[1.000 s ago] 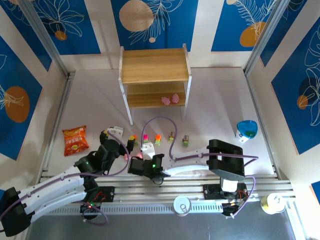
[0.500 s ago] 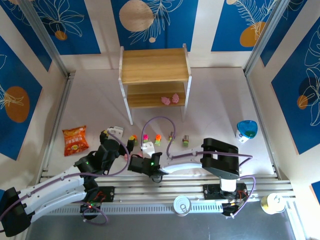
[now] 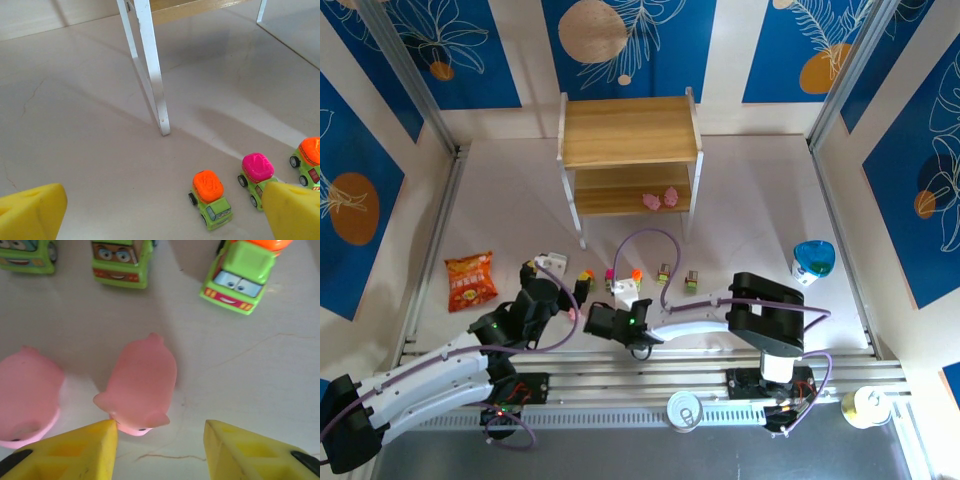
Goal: Place and organize the plastic toys onto the shelf
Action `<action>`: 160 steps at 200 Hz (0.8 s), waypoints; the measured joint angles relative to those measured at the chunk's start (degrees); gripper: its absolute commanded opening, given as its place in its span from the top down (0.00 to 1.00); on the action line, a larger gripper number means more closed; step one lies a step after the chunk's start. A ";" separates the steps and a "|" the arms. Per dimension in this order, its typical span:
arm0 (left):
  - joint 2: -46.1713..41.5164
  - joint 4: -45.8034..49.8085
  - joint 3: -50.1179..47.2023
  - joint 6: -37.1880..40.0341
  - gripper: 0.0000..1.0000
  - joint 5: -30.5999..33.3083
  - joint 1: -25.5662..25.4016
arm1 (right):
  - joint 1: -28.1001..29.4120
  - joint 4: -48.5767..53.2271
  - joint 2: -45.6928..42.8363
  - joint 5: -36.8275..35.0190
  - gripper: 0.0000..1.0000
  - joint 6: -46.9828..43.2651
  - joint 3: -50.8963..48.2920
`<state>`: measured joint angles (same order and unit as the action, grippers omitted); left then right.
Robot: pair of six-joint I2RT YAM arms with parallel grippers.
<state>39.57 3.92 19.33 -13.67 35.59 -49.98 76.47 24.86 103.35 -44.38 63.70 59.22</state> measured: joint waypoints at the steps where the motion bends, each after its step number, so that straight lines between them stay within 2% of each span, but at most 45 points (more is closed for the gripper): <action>1: 0.00 0.00 0.00 0.00 0.00 0.00 0.00 | 0.00 0.02 0.00 -0.04 0.51 0.02 -0.02; 81: 0.02 0.00 0.00 0.00 0.00 -0.20 0.00 | 0.22 1.55 -0.81 -1.25 0.48 -0.15 -0.81; 160: 0.02 0.00 0.00 0.00 0.00 -0.61 0.09 | 0.63 1.73 1.77 -1.51 0.48 -0.15 3.04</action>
<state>39.59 3.92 19.33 -13.67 34.98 -49.89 77.10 26.59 105.12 -45.89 63.55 62.26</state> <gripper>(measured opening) 0.997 0.518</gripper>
